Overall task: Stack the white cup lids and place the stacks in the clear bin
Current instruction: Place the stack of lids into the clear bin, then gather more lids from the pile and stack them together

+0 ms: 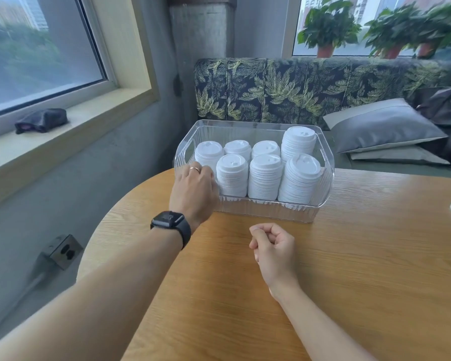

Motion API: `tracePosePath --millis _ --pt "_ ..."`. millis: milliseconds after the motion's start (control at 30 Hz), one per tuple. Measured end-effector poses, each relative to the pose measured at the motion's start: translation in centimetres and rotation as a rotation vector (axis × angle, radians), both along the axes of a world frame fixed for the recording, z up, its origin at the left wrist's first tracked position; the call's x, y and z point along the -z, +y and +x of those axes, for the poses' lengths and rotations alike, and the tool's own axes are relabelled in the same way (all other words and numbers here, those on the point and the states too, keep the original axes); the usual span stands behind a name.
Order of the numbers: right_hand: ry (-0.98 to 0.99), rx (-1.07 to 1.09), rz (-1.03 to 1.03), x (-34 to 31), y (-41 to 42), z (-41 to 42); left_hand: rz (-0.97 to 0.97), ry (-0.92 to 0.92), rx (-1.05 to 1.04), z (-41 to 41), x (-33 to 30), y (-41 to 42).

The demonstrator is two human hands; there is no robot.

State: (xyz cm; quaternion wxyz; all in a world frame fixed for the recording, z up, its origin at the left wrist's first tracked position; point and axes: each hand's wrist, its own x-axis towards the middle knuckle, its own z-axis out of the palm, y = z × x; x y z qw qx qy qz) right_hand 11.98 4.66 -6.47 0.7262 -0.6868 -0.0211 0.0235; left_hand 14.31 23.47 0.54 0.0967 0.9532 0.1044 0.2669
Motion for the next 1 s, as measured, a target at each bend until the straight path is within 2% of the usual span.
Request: tracePosePath --millis 100,233,333,467,700,1000 --pt "-0.023 0.078 -0.026 0.1 -0.9 -0.3 -0.147 -0.075 0.030 -2.1 1.2 -2.8" --pt "-0.042 0.194 -0.070 0.1 -4.0 -0.5 -0.382 -0.016 0.058 -4.3 2.8 -8.3" --pt "-0.059 0.303 -0.045 0.2 -7.5 -0.7 -0.641 0.019 0.084 -5.9 4.1 -14.0" --pt "-0.094 0.402 -0.067 0.0 -12.8 -1.3 -0.810 0.086 0.167 -6.9 5.5 -21.3" --pt "-0.087 0.584 -0.110 -0.6 -24.0 -1.8 -0.732 0.188 0.285 -5.3 6.3 -30.3" --pt "-0.024 0.760 -0.178 -0.2 -35.6 1.8 -0.478 0.193 0.529 -0.3 6.9 -40.4"
